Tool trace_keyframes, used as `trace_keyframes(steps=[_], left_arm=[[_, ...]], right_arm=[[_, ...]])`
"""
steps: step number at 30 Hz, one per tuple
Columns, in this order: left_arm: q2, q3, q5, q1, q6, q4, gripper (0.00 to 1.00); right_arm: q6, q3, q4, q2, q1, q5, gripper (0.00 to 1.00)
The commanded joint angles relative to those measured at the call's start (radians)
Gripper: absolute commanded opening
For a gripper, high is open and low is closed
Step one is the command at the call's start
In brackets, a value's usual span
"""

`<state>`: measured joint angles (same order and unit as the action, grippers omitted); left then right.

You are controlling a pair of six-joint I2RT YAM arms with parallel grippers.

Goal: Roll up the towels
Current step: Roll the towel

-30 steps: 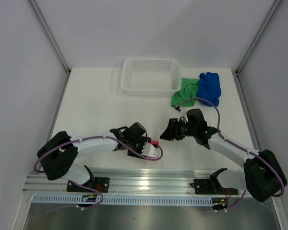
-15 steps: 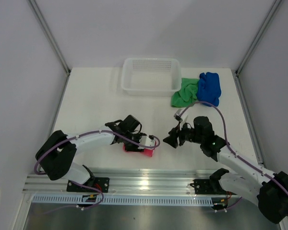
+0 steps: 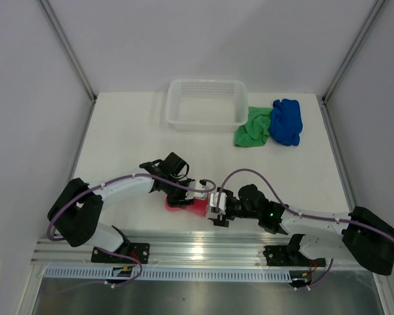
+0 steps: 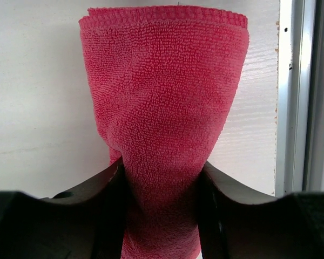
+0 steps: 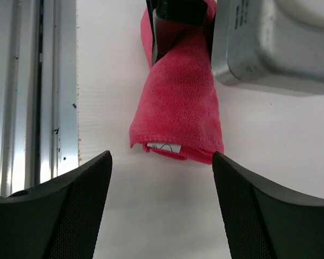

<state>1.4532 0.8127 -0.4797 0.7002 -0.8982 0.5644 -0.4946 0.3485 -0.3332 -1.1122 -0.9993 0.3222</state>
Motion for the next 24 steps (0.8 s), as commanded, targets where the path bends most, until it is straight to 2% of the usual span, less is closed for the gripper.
trace_keyframes(steps=[1, 5, 8, 9, 14, 20, 23, 24], left_arm=[[-0.008, -0.001, -0.045, -0.008, 0.008, -0.023, 0.5], [-0.005, -0.004, -0.04, -0.007, 0.016, -0.038, 0.51], [-0.01, -0.003, -0.043, -0.008, 0.024, -0.043, 0.51], [-0.013, -0.003, -0.043, -0.007, 0.028, -0.043, 0.51], [-0.03, -0.012, -0.051, -0.007, 0.036, -0.05, 0.52], [-0.037, -0.024, -0.057, -0.008, 0.042, -0.054, 0.52], [-0.043, -0.027, -0.069, -0.008, 0.047, -0.054, 0.54], [-0.044, -0.029, -0.074, -0.008, 0.05, -0.057, 0.54]], right_arm=[[-0.026, 0.004, -0.255, -0.078, -0.036, -0.098, 0.77], [0.039, 0.012, -0.357, -0.162, -0.038, -0.135, 0.85], [0.085, 0.015, -0.397, -0.195, -0.039, -0.126, 0.86], [0.094, 0.023, -0.394, -0.201, -0.042, -0.126, 0.99], [0.082, 0.05, -0.337, -0.271, -0.065, -0.157, 0.99], [0.053, 0.06, -0.287, -0.317, -0.067, -0.17, 0.86], [0.054, 0.055, -0.287, -0.327, -0.065, -0.17, 0.67], [0.057, 0.056, -0.285, -0.336, -0.065, -0.176, 0.58]])
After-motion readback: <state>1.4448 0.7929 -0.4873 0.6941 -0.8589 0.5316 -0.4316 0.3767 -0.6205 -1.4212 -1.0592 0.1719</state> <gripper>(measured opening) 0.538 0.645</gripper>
